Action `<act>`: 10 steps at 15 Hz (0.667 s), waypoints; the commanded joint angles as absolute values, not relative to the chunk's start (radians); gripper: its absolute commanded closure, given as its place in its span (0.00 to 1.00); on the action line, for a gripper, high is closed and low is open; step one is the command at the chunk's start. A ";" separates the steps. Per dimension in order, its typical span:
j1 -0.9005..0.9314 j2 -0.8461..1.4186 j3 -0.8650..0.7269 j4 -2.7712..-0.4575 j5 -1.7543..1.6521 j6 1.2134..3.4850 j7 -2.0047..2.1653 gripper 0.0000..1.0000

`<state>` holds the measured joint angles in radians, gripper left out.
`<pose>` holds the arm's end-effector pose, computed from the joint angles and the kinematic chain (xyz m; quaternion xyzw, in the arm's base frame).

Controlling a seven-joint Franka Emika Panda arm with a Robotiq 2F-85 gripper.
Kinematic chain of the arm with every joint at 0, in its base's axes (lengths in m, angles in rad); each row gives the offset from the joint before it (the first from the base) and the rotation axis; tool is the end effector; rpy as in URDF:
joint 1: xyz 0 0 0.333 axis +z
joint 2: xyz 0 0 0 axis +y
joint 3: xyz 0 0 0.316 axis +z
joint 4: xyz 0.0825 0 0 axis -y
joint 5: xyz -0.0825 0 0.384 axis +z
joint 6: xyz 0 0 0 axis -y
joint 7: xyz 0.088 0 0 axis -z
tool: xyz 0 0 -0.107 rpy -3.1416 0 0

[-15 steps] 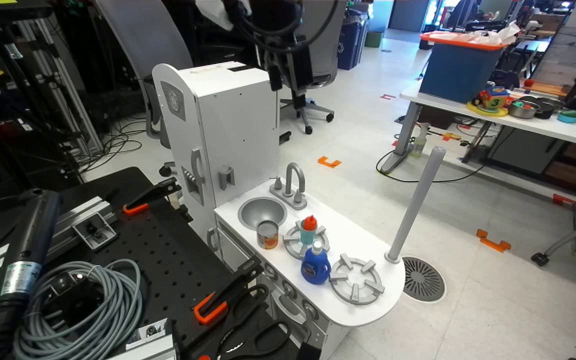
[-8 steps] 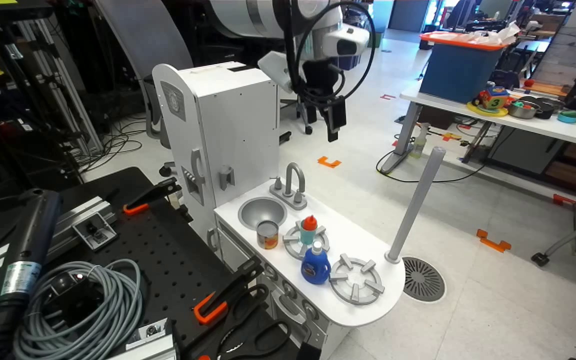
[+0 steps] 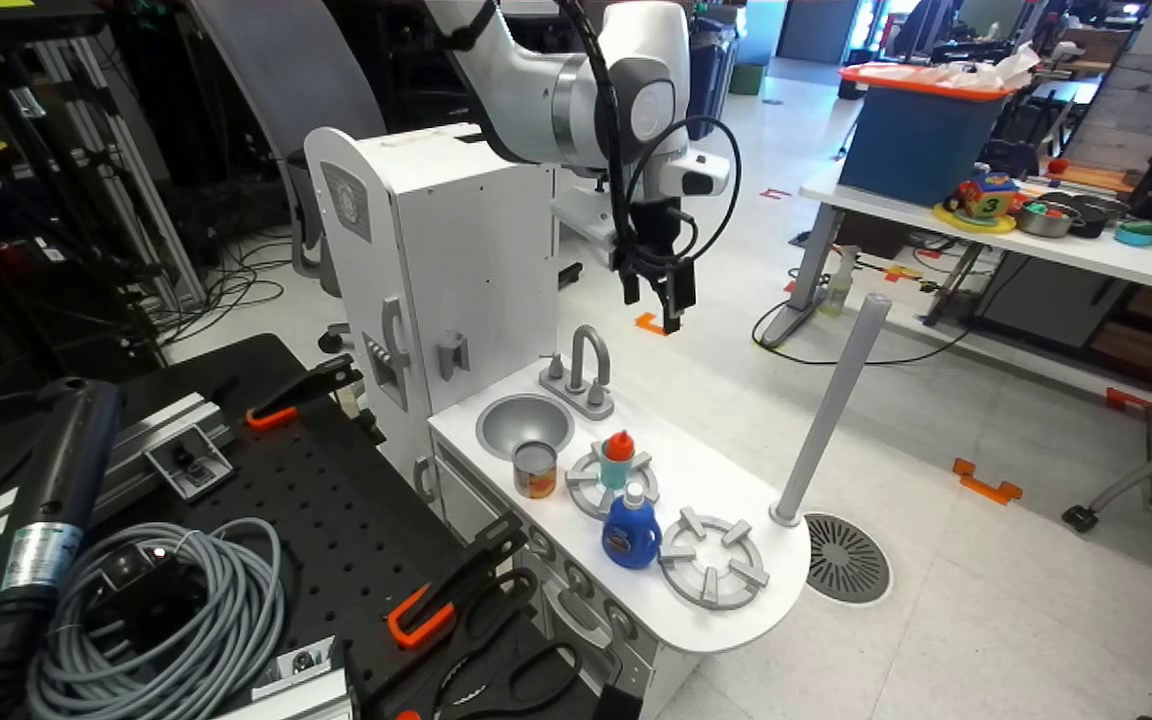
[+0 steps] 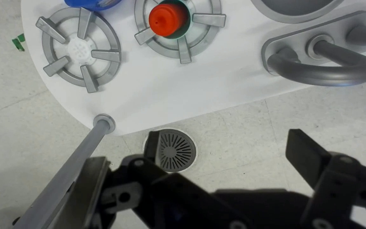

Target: Turn the faucet to the left

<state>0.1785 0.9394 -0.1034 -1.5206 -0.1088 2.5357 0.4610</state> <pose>0.7033 0.0653 0.1091 0.9886 -0.1259 0.0568 0.0606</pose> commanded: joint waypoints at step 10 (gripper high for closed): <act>0.281 1.359 -0.134 -0.943 -0.224 2.008 0.273 0.00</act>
<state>0.2541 1.2826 -0.1170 -1.0664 -0.1723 2.1144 0.3399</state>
